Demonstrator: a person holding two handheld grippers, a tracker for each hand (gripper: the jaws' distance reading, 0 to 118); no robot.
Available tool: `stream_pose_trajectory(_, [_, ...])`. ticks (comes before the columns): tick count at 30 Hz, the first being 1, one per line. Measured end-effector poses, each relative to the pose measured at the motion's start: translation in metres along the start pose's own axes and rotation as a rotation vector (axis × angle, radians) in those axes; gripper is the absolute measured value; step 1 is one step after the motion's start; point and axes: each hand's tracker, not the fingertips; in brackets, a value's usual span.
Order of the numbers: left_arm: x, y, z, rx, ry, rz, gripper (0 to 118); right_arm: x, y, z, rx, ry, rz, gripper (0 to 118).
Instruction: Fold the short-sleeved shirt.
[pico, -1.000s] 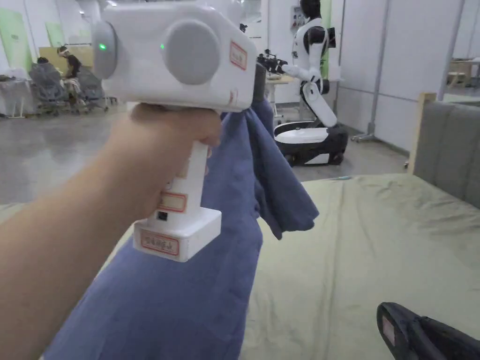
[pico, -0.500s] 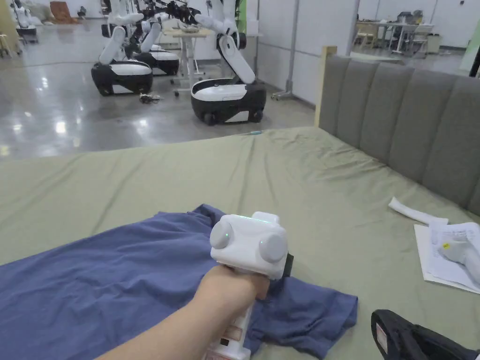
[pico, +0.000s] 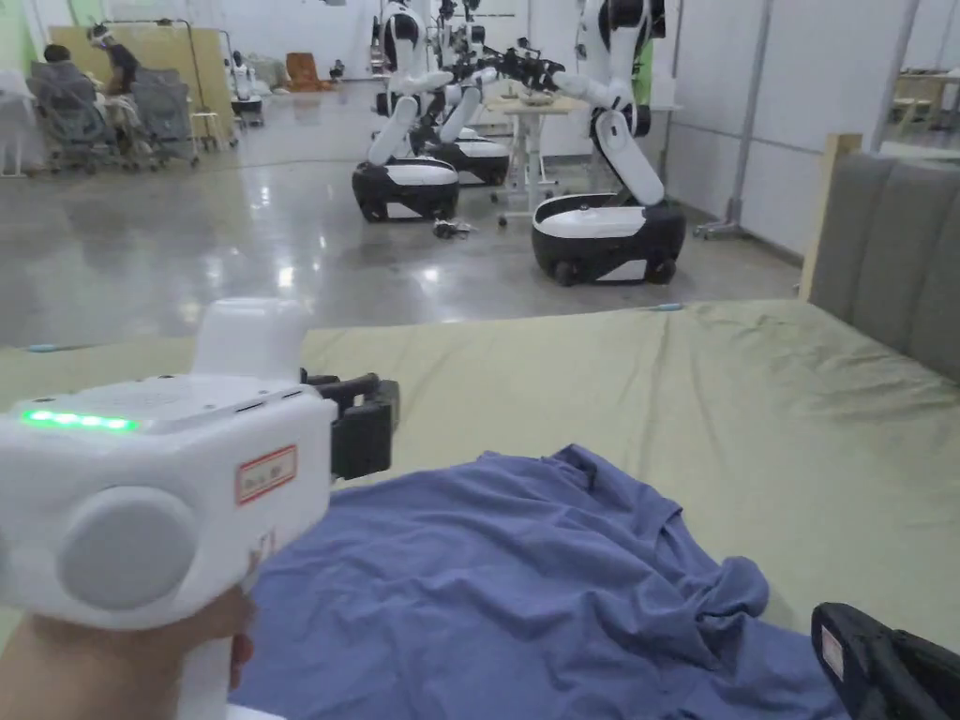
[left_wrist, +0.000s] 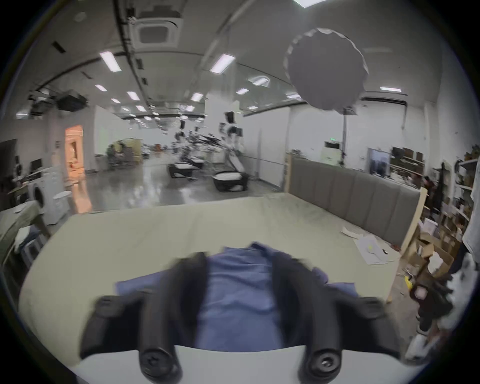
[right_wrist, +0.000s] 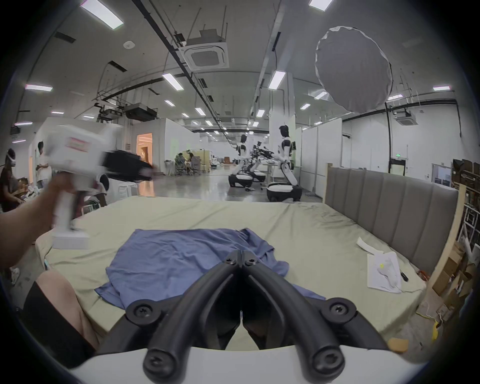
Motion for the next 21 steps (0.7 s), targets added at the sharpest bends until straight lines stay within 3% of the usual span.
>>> stream_pose_trajectory(1, [-0.017, -0.006, 0.028, 0.03, 0.051, 0.003, 13, -0.002, -0.003, -0.006, 0.027, 0.018, 0.007, 0])
stream_pose_trajectory(4, [-0.059, -0.037, 0.102, 0.054, 0.185, 0.003, 0, -0.007, -0.018, -0.028, 0.001, 0.003, 0.038, 0])
stream_pose_trajectory(6, [-0.08, -0.066, 0.138, 0.063, 0.304, 0.052, 0, -0.008, -0.029, -0.041, -0.031, 0.001, 0.032, 0])
stream_pose_trajectory(9, [-0.106, -0.102, 0.158, 0.031, 0.335, 0.168, 0, -0.01, -0.037, -0.052, -0.081, -0.001, 0.005, 0])
stream_pose_trajectory(13, [-0.122, -0.123, 0.128, -0.065, 0.339, 0.144, 0, -0.015, -0.042, -0.062, -0.118, -0.005, 0.015, 0])
stream_pose_trajectory(18, [-0.158, -0.11, 0.032, -0.157, 0.221, 0.191, 0, -0.016, -0.048, -0.077, -0.174, 0.005, 0.019, 0])
stream_pose_trajectory(19, [-0.168, -0.105, 0.01, -0.152, 0.216, 0.178, 3, -0.016, -0.05, -0.08, -0.18, 0.005, 0.022, 0])
stream_pose_trajectory(20, [-0.18, -0.099, -0.024, -0.189, 0.23, 0.154, 22, -0.016, -0.051, -0.084, -0.189, 0.003, 0.031, 0])
stream_pose_trajectory(21, [-0.194, -0.093, -0.054, -0.233, 0.242, 0.154, 70, -0.016, -0.053, -0.088, -0.203, -0.002, 0.044, 0])
